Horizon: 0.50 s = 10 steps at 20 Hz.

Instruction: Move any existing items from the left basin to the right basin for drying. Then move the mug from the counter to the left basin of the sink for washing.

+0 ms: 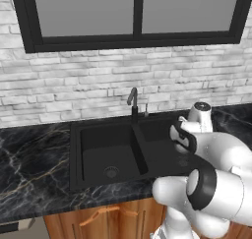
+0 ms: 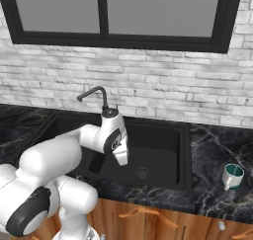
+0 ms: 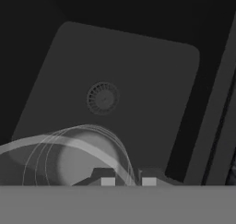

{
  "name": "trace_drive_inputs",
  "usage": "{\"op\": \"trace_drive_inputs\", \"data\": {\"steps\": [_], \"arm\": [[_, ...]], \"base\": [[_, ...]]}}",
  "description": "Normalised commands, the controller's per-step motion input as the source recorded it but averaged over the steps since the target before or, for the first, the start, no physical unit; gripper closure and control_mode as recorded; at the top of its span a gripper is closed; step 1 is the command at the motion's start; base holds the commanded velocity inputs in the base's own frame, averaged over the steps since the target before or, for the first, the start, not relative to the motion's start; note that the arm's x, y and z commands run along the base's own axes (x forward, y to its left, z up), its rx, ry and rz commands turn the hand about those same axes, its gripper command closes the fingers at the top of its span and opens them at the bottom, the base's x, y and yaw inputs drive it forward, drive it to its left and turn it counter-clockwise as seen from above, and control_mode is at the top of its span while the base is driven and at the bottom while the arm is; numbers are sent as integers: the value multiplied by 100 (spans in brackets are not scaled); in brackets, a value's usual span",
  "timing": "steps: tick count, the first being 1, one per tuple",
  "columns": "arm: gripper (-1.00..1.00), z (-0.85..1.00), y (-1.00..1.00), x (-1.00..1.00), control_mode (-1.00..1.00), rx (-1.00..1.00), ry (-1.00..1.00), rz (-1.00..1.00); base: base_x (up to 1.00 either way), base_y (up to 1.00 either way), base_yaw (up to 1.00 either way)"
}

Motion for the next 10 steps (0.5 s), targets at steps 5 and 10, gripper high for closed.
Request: {"op": "trace_drive_inputs", "data": {"steps": [5, 10], "arm": [[100, -13, -14, 34, -100, 0, 12, 0], [100, -23, -11, 29, -100, 4, 8, 1]], "base": [[0, 0, 0], [0, 0, 0]]}}
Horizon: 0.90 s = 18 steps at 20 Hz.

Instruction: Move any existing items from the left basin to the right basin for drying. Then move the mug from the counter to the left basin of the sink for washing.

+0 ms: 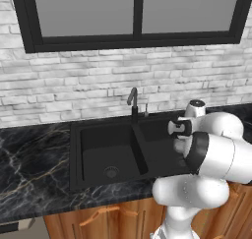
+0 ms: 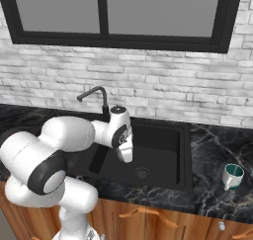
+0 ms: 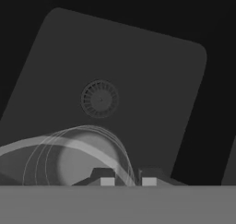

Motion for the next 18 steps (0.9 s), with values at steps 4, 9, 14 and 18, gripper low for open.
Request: {"op": "trace_drive_inputs", "data": {"steps": [4, 9, 14, 18], "arm": [[100, -22, -8, 26, -100, 7, 8, 3], [100, -26, -2, 26, -100, 1, 7, 1], [100, -44, 0, 20, -100, 0, 3, 0], [100, -42, 0, 7, -100, 0, 0, 0]], "base": [[0, 0, 0], [0, 0, 0], [0, 0, 0], [0, 0, 0]]}}
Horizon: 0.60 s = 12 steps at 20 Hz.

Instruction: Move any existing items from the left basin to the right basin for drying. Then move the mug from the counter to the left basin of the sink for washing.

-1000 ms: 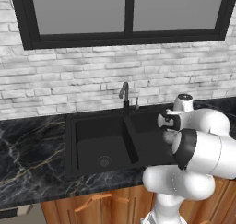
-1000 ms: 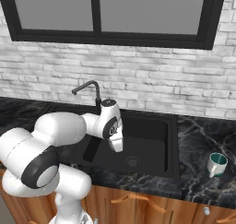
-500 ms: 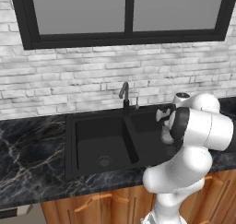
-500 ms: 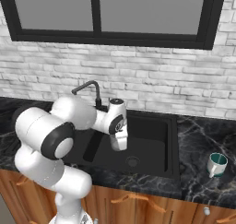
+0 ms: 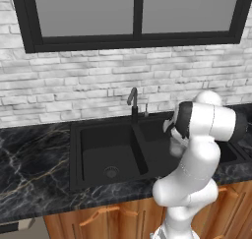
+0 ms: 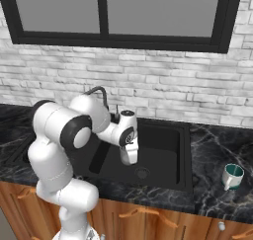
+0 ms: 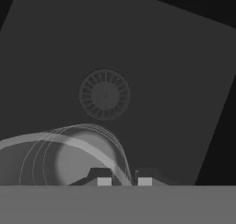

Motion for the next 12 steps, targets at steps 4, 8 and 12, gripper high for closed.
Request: {"op": "trace_drive_inputs", "data": {"steps": [4, 8, 12], "arm": [[100, -41, 0, 5, -100, 0, 0, 0], [100, -27, 0, 11, -100, 1, 0, 0], [100, -32, 0, 9, -100, 1, 0, 0]], "base": [[0, 0, 0], [0, 0, 0], [0, 0, 0]]}}
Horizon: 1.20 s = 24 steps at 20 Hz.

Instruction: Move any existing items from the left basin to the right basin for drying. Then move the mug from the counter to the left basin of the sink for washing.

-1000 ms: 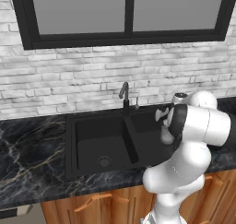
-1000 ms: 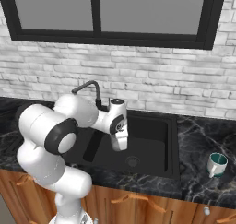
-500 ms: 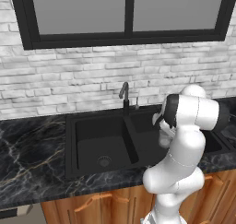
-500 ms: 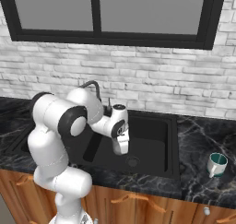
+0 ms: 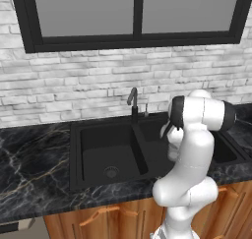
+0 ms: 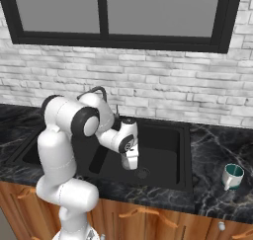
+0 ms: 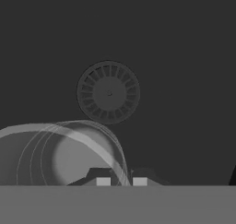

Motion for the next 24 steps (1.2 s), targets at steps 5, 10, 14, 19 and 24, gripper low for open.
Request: {"op": "trace_drive_inputs", "data": {"steps": [5, 10, 14, 19, 24], "arm": [[100, -33, 0, 8, -100, 0, 0, 1], [100, -32, 0, 12, -100, 0, 0, 0], [100, -32, 0, 16, -100, 0, 0, 0], [-100, -33, 0, 17, -100, 0, 1, 0], [-100, -10, 0, 1, -100, 1, 0, 0]], "base": [[0, 0, 0], [0, 0, 0], [0, 0, 0], [0, 0, 0], [0, 0, 0]]}}
